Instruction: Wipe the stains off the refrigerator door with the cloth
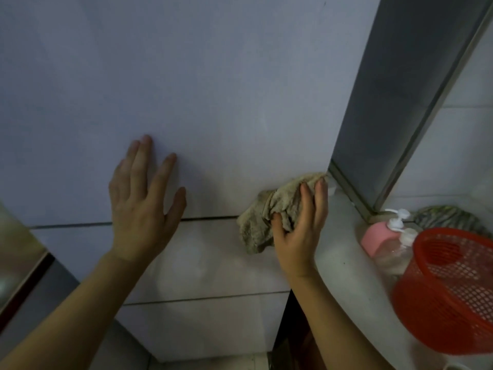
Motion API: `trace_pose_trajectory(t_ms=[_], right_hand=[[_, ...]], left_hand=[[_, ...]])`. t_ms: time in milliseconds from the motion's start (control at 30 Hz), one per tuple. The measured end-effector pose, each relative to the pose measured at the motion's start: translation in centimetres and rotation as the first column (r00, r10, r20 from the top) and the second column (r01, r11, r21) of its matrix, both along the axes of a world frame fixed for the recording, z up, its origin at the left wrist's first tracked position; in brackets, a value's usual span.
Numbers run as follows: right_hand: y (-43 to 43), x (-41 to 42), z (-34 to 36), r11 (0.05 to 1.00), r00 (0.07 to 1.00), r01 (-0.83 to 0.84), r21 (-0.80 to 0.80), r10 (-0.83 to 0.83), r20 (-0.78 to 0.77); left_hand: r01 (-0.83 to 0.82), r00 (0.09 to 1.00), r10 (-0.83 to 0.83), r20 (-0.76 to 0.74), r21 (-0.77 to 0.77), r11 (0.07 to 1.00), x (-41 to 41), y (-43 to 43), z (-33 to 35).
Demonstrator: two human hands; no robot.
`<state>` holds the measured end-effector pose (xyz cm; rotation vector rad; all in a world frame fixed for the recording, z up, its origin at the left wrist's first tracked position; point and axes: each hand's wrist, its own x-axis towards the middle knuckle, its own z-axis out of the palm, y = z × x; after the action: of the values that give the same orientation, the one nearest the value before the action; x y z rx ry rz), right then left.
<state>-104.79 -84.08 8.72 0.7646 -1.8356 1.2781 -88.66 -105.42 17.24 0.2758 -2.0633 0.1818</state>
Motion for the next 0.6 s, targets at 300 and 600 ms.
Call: trace_pose_trajectory(t_ms=[300, 600], right_hand=[[-0.7, -1.0, 3.3, 0.975, 0.958, -0.039, 0.218, 0.098, -0.27], [1.0, -2.3, 1.7, 0.922, 0.912, 0.015, 0.387, 0.146, -0.384]], left_hand=[[-0.022, 0.989, 0.016, -0.149, -0.04, 0.999, -2.5, -0.6, -1.4], [-0.02, 0.975, 0.012, -0.22, -0.032, 0.999, -3.3, -0.9, -2.2]])
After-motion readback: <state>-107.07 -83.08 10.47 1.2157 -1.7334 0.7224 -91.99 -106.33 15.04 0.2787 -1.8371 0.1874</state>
